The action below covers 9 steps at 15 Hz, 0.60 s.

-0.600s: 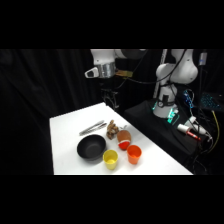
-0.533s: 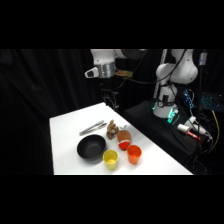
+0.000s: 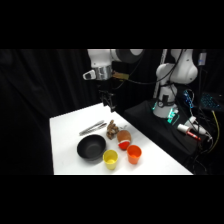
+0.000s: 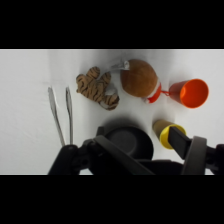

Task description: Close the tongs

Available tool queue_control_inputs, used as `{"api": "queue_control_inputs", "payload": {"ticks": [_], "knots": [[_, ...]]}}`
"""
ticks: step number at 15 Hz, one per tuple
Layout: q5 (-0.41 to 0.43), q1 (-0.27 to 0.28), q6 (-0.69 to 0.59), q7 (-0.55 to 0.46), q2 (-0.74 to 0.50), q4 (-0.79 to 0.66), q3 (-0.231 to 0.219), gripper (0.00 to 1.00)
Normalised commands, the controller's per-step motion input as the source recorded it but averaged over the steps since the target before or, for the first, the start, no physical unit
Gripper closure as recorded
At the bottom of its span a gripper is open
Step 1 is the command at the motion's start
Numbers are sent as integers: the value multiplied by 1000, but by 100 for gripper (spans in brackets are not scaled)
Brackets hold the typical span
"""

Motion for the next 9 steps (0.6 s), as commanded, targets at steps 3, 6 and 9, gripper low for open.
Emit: {"api": "queue_control_inputs", "payload": {"ticks": [3,6,9], "knots": [[-8,-34,0,-4,12,29,-9,0],[-35,-89,21,-18,41,87,-61,0],[-48,-103,23,-36,77,155,-76,0]]}}
